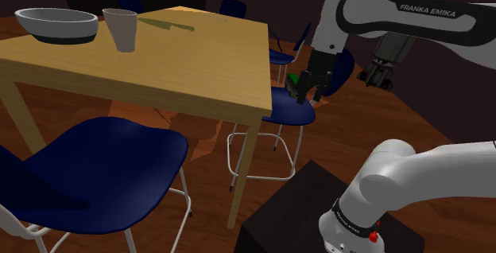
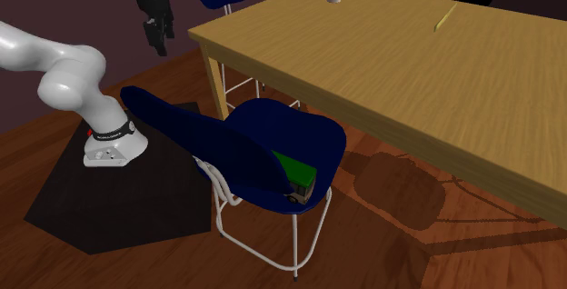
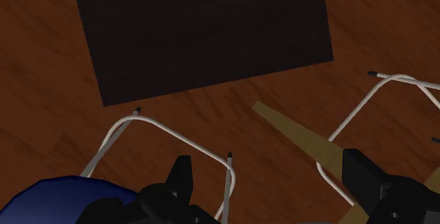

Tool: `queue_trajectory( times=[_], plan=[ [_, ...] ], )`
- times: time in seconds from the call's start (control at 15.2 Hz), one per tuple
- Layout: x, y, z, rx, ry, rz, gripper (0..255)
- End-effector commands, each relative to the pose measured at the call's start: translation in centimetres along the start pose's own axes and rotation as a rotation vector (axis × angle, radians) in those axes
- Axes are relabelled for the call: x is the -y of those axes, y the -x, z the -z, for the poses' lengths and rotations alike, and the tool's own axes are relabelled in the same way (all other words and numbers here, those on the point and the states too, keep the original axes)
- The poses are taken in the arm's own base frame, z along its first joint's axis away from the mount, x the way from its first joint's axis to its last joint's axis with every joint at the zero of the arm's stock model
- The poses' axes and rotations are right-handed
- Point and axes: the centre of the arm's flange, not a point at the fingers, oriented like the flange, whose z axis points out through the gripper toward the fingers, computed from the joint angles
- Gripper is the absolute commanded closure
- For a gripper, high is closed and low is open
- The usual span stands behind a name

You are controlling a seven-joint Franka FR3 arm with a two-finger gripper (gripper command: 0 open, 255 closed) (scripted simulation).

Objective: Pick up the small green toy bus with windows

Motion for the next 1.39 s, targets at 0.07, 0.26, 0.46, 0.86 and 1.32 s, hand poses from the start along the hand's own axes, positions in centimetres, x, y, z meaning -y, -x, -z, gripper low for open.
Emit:
queue_trajectory(
  times=[0.07,0.26,0.46,0.86,1.32],
  plan=[
    [-0.8,-1.0,-0.2,-0.004,0.003,-0.012,0],
    [-3.1,-3.9,-0.7,-0.016,0.01,-0.048,0],
    [-5.5,-6.7,-1.2,-0.027,0.018,-0.085,0],
    [-10.7,-12.0,-1.9,-0.051,0.034,-0.157,0],
    [-17.2,-17.8,-2.6,-0.079,0.052,-0.242,0]
  ],
)
